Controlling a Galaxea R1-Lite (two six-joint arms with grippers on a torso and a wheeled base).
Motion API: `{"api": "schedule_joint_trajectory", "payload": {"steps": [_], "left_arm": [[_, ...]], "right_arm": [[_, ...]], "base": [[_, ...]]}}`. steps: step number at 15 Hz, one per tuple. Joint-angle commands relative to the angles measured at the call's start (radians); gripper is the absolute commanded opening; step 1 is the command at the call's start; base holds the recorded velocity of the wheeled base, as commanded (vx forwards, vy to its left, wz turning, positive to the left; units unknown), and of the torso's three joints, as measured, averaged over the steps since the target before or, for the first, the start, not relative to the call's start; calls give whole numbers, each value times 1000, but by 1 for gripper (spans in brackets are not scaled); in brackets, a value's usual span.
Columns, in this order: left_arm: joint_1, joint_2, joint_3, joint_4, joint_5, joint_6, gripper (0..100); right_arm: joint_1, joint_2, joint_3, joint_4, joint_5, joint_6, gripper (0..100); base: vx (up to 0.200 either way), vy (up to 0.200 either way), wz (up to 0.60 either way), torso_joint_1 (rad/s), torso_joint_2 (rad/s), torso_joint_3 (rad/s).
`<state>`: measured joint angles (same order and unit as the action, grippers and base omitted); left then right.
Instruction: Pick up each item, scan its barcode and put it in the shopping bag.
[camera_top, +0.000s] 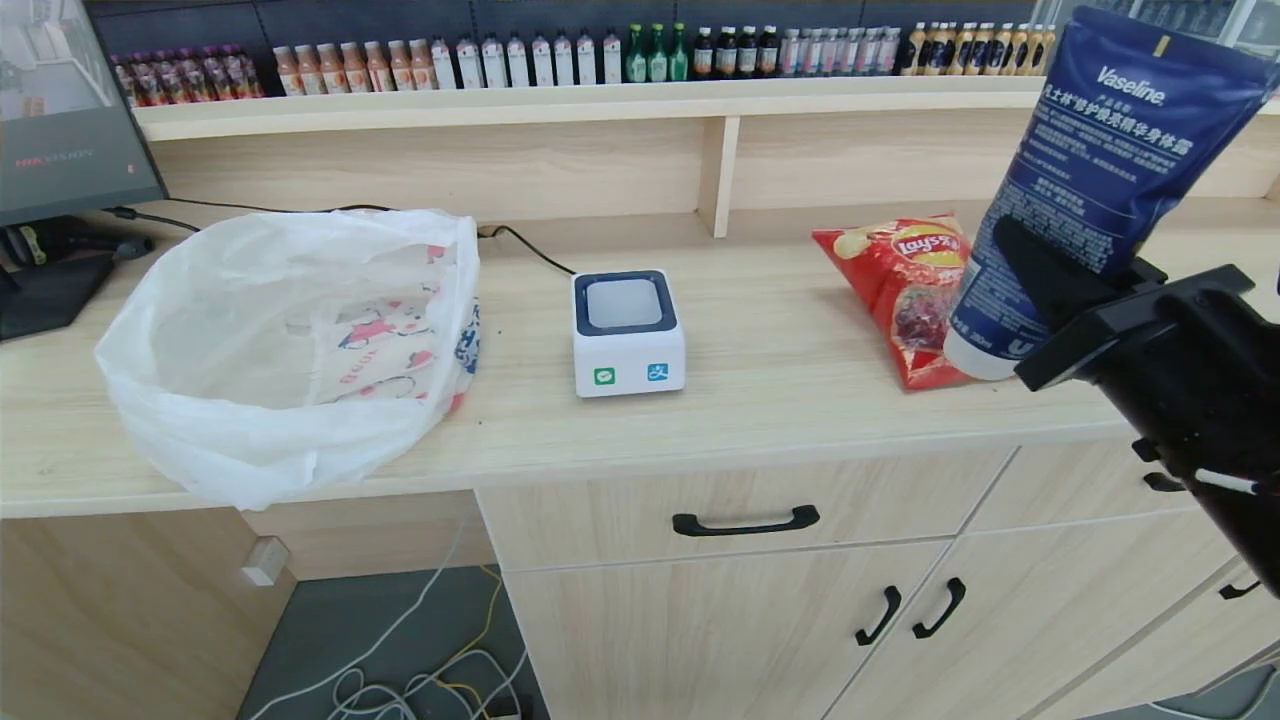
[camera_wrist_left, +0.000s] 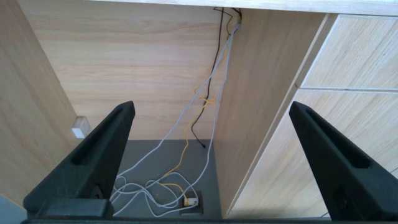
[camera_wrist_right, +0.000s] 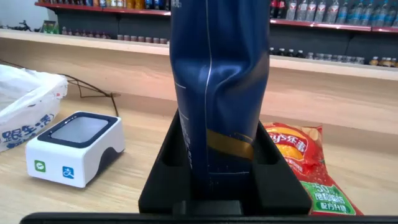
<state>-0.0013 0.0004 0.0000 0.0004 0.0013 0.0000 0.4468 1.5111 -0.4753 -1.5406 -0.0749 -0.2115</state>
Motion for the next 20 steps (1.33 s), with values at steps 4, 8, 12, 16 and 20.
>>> {"api": "schedule_joint_trajectory", "payload": {"steps": [4, 8, 12, 16, 20], "left_arm": [[1, 0, 0, 0, 0, -3, 100], [1, 0, 0, 1, 0, -3, 100], [1, 0, 0, 0, 0, -5, 100], [1, 0, 0, 0, 0, -5, 100], [1, 0, 0, 0, 0, -3, 100]], "right_arm": [[-19, 41, -35, -12, -40, 15, 0], [-36, 38, -22, -19, -42, 29, 0], [-33, 51, -8, -30, -32, 30, 0], [-34, 43, -16, -30, -39, 30, 0], [-39, 20, -11, -30, -39, 30, 0]], "base": [[0, 0, 0, 0, 0, 0], [0, 200, 0, 4, 1, 4], [0, 200, 0, 4, 4, -2], [0, 200, 0, 2, 1, 6], [0, 200, 0, 4, 2, -1]]}}
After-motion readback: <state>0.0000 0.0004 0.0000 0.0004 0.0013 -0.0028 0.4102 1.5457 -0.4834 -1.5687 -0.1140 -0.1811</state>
